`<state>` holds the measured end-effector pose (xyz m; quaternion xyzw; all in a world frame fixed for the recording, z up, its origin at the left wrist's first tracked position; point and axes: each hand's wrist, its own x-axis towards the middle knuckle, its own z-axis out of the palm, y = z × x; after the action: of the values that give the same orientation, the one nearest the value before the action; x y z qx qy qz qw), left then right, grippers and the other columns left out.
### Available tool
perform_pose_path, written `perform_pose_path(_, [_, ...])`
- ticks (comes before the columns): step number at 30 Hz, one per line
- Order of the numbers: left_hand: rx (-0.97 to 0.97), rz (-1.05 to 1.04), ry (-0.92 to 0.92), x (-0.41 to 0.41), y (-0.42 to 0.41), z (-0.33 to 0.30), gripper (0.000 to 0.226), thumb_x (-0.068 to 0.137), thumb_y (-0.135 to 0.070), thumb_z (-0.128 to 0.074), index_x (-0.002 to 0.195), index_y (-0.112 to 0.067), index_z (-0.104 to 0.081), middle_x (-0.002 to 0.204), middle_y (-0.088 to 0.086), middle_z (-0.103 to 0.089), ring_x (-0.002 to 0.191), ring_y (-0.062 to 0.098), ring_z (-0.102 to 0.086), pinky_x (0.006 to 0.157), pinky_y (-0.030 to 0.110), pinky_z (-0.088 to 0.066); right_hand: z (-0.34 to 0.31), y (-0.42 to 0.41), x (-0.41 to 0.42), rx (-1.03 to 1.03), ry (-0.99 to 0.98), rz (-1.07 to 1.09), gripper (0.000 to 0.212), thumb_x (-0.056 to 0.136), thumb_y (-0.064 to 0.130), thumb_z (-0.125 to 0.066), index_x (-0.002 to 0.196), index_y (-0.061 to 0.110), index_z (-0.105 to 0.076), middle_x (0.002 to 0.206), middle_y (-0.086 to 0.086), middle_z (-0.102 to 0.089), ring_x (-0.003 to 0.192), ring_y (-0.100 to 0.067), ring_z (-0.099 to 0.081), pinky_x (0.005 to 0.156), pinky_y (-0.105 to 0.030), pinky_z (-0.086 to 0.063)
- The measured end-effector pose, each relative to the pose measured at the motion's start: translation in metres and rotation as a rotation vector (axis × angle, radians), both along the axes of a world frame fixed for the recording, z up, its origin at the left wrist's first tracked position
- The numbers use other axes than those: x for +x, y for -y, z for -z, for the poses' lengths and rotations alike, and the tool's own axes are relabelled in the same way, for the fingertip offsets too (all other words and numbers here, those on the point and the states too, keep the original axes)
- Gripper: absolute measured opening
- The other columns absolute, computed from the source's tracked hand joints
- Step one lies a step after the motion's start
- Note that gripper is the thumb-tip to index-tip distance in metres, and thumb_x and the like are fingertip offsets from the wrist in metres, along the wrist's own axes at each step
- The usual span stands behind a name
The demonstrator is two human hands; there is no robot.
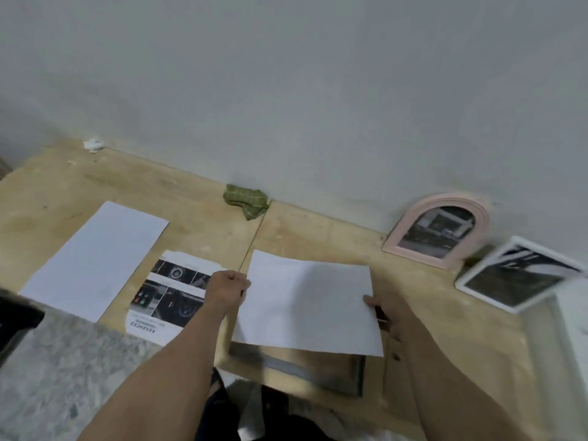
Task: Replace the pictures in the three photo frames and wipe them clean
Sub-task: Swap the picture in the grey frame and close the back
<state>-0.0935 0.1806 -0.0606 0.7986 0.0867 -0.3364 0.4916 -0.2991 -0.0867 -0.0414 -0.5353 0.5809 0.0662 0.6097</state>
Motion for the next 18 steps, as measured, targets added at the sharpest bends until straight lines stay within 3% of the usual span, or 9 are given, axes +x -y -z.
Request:
perform_pose_path(2, [0.086,0.095,0.058,-0.012,0.008,0.012,0.011,0.086,0.0,-0.069,0.076,-0.006,-0.069,0.093,0.01,-0.068,0.089,0.024,-0.062,0.081,0.027,-0.051,0.01,-0.009,-0.028,0.026,-0.022,0.055,0.026,0.085,0.009,-0.07,0.105,-0.004,-0.061,0.109,-0.02,-0.065,0.086,-0.03,-0.062,0.075,-0.043,-0.051])
perform_pose_path(3, [0.121,0.143,0.084,-0.019,0.014,0.015,0.018,0.085,-0.001,-0.068,0.072,-0.013,-0.068,0.095,0.008,-0.07,0.093,0.024,-0.062,0.085,0.028,-0.049,0.014,-0.012,-0.041,0.026,-0.035,0.092,0.025,0.085,0.008,-0.07,0.104,-0.004,-0.061,0.11,-0.02,-0.065,0.087,-0.031,-0.063,0.076,-0.044,-0.052])
perform_pose_path(5, [0.187,0.194,0.121,-0.026,0.016,0.02,0.024,0.082,-0.003,-0.067,0.066,-0.021,-0.066,0.09,0.006,-0.07,0.092,0.027,-0.063,0.08,0.027,-0.044,0.021,-0.02,-0.053,0.029,-0.055,0.12,0.019,0.086,0.006,-0.069,0.1,-0.002,-0.06,0.11,-0.021,-0.064,0.092,-0.034,-0.062,0.082,-0.047,-0.052])
perform_pose_path(9, [0.252,0.259,0.138,-0.032,0.016,0.029,0.008,0.081,-0.008,-0.07,0.083,-0.016,-0.071,0.101,0.007,-0.071,0.099,0.029,-0.063,0.084,0.027,-0.044,0.039,-0.029,-0.061,0.033,-0.094,0.121,0.016,0.092,0.008,-0.062,0.103,-0.002,-0.058,0.116,-0.021,-0.062,0.094,-0.031,-0.059,0.086,-0.042,-0.05])
perform_pose_path(12, [0.297,0.279,0.159,-0.03,0.015,0.031,0.011,0.083,-0.009,-0.068,0.091,-0.014,-0.074,0.104,0.008,-0.07,0.103,0.031,-0.063,0.084,0.027,-0.044,0.051,-0.03,-0.055,0.047,-0.125,0.079,0.026,0.095,0.011,-0.057,0.114,-0.005,-0.056,0.123,-0.021,-0.06,0.096,-0.03,-0.057,0.081,-0.039,-0.05])
perform_pose_path(14, [0.324,0.29,0.173,-0.029,0.016,0.03,0.012,0.085,-0.008,-0.066,0.092,-0.014,-0.074,0.101,0.009,-0.069,0.099,0.03,-0.062,0.079,0.026,-0.041,0.059,-0.031,-0.05,0.047,-0.145,0.065,0.031,0.094,0.012,-0.057,0.12,-0.005,-0.053,0.121,-0.021,-0.059,0.098,-0.03,-0.057,0.089,-0.042,-0.051])
perform_pose_path(16, [0.34,0.293,0.178,-0.027,0.016,0.032,0.015,0.086,-0.008,-0.066,0.097,-0.01,-0.075,0.102,0.011,-0.069,0.101,0.032,-0.063,0.078,0.025,-0.039,0.066,-0.032,-0.048,0.011,-0.175,0.072,0.028,0.09,0.014,-0.061,0.114,0.0,-0.057,0.115,-0.018,-0.061,0.1,-0.03,-0.06,0.097,-0.048,-0.049])
perform_pose_path(18, [0.35,0.302,0.181,-0.027,0.017,0.031,0.015,0.086,-0.008,-0.067,0.098,-0.008,-0.076,0.103,0.011,-0.07,0.103,0.032,-0.064,0.079,0.026,-0.04,0.077,-0.029,-0.048,-0.04,-0.208,0.07,0.018,0.084,0.016,-0.065,0.099,0.008,-0.059,0.109,-0.015,-0.062,0.098,-0.031,-0.061,0.096,-0.051,-0.049])
